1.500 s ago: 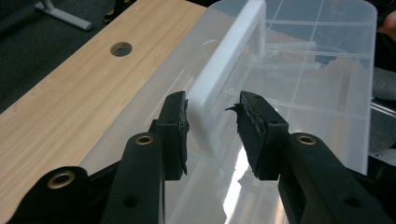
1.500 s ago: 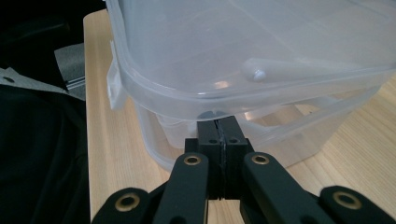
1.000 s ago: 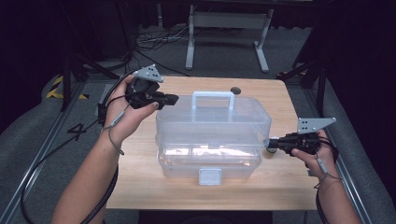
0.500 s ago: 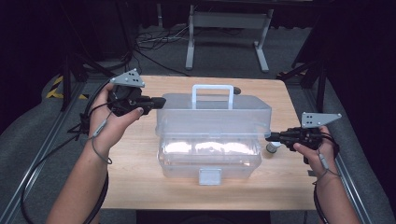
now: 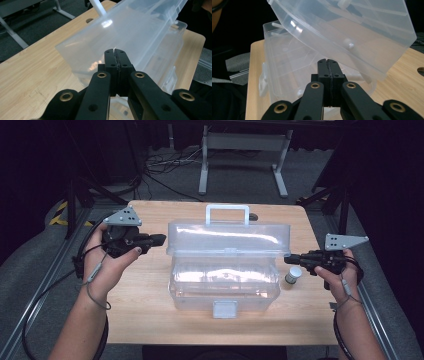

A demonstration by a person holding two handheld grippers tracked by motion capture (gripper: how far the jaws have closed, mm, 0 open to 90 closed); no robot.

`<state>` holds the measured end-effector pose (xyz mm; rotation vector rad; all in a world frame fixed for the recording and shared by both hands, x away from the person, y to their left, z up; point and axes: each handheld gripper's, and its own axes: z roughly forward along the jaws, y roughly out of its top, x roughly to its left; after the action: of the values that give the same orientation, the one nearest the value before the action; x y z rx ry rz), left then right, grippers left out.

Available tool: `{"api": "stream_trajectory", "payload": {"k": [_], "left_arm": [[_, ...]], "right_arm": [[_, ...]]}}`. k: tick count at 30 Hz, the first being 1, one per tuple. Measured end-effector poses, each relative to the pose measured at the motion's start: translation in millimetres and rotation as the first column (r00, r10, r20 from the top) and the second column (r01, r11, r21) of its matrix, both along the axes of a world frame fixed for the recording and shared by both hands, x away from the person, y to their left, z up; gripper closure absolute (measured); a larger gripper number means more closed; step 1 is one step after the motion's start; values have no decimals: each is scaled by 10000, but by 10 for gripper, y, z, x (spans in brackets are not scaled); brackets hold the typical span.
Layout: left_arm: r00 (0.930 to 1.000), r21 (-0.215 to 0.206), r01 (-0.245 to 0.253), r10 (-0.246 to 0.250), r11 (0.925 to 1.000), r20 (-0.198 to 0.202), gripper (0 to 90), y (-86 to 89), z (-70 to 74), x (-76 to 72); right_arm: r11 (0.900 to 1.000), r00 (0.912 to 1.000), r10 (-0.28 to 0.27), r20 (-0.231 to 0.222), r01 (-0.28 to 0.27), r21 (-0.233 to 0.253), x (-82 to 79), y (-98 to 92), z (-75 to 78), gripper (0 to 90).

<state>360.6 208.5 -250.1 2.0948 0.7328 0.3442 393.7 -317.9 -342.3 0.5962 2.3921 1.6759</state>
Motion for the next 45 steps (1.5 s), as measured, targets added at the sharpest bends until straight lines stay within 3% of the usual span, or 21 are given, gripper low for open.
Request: {"api": "stream_trajectory", "payload": {"k": [13, 23, 37, 45], "left_arm": [[9997, -334, 165, -171, 9993, -158, 897, -12, -235, -115], [9994, -685, 266, -280, 9973, -194, 898, -129, -415, -80], [9970, -1342, -684, 726, 9886, 271, 898, -182, -632, 73], [9947, -1588, -820, 906, 9839, 477, 898, -182, -694, 94]], "right_arm": [[9973, 9972, -696, 262, 689, 245, 5, 33, 50, 900], [9947, 9946, -984, 331, 973, 336, -1, 49, 59, 900], [9930, 9927, -1115, 460, 1094, 444, -26, 40, 42, 900], [9910, 9909, -1239, 526, 1208, 578, -74, 14, 41, 900]]}}
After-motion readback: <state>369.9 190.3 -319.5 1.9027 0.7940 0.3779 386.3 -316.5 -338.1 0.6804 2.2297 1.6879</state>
